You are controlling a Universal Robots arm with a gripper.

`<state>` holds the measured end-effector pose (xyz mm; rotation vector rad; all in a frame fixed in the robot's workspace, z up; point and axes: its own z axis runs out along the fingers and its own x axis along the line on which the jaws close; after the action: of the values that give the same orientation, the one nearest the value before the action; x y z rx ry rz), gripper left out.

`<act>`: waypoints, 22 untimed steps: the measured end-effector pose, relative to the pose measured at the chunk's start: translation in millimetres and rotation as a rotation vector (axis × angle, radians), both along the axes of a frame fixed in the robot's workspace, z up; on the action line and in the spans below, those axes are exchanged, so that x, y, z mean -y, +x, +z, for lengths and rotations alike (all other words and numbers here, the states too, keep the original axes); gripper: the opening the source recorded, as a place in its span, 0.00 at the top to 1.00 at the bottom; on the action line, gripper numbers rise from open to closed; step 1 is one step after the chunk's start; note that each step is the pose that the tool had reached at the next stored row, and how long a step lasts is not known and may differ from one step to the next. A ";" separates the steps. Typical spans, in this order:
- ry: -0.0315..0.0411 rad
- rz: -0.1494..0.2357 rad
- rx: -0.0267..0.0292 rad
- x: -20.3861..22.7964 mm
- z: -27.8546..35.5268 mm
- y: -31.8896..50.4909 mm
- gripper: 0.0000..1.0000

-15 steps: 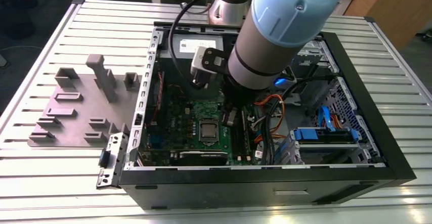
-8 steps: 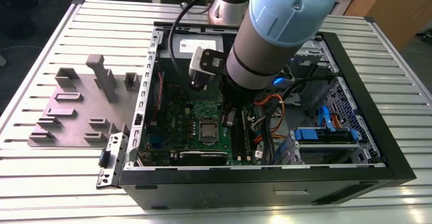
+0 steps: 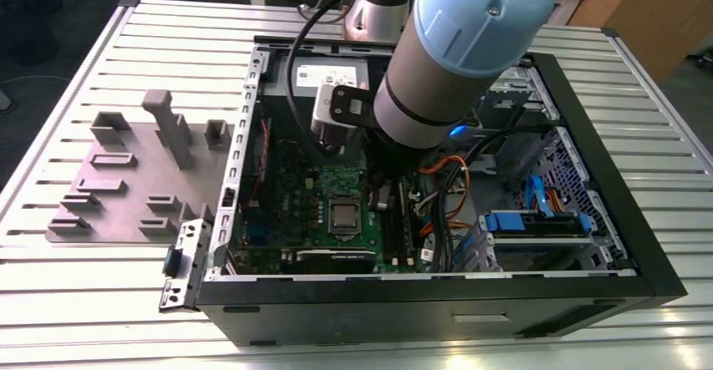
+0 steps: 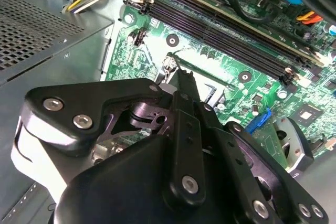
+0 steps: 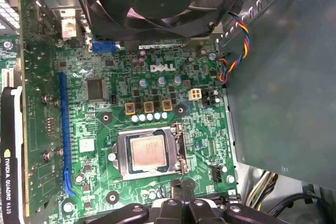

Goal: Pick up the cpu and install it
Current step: 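Install the first cpu locking lever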

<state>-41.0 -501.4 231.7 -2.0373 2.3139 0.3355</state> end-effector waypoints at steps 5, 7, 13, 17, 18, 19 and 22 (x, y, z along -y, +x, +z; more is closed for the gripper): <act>0.0003 0.012 0.0001 -0.1 -0.1 0.0 0.89; 0.0001 0.035 0.0001 0.0 -0.1 0.0 0.89; 0.0000 0.041 0.0005 0.0 0.0 0.2 0.89; -0.0001 0.042 0.0011 0.1 -0.1 1.3 0.89; 0.0000 0.042 0.0018 0.1 -0.3 1.3 0.89; -0.0002 0.043 0.0032 0.1 -0.3 1.4 0.89; 0.0000 0.055 0.0116 0.0 -0.6 1.4 0.89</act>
<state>-39.6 -501.4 231.1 -2.1007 2.2544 0.3251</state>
